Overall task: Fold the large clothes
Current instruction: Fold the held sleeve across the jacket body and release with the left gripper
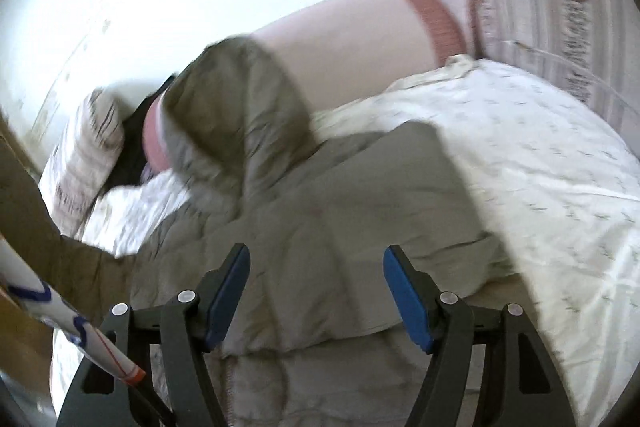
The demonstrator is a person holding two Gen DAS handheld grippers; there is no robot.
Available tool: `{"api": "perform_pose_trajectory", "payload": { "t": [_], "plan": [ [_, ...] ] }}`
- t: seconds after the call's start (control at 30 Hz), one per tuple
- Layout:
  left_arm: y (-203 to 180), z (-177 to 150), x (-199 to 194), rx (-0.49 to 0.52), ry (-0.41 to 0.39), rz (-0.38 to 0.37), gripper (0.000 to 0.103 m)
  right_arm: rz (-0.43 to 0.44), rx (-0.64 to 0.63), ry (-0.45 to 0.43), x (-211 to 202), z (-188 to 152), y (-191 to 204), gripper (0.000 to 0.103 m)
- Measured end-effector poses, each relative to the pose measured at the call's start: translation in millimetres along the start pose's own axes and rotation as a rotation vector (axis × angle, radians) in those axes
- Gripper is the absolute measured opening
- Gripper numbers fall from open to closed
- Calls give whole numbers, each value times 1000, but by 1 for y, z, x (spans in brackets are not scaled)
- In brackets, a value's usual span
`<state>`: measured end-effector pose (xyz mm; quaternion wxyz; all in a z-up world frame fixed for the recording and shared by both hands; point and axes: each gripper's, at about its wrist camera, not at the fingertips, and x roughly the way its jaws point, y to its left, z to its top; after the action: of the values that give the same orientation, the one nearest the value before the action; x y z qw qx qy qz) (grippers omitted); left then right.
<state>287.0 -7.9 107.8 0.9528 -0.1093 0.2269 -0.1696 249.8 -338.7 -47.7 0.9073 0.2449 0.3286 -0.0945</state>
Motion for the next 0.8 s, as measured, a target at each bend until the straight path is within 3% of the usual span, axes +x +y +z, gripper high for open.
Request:
{"api": "perform_pose_trajectory", "payload": {
  "t": [0.2, 0.3, 0.43, 0.5, 0.57, 0.7, 0.8],
  "plan": [
    [-111, -68, 64, 113, 184, -104, 14, -58, 116, -87, -30, 23, -52, 74],
    [-140, -114, 104, 156, 290, -84, 14, -87, 137, -113, -41, 27, -71, 74],
    [-161, -180, 157, 230, 453, -31, 17, -62, 196, -100, -46, 31, -94, 74],
    [-164, -197, 167, 272, 496, -6, 21, -53, 202, -92, -48, 31, -101, 74],
    [-164, -197, 160, 299, 487, -26, 29, -29, 207, -76, -46, 31, -103, 74],
    [-143, -168, 112, 285, 381, -66, 42, 45, 232, -29, -36, 30, -99, 74],
    [-103, -139, 84, 262, 268, -2, 59, 92, 239, 19, -23, 25, -90, 74]
  ]
}}
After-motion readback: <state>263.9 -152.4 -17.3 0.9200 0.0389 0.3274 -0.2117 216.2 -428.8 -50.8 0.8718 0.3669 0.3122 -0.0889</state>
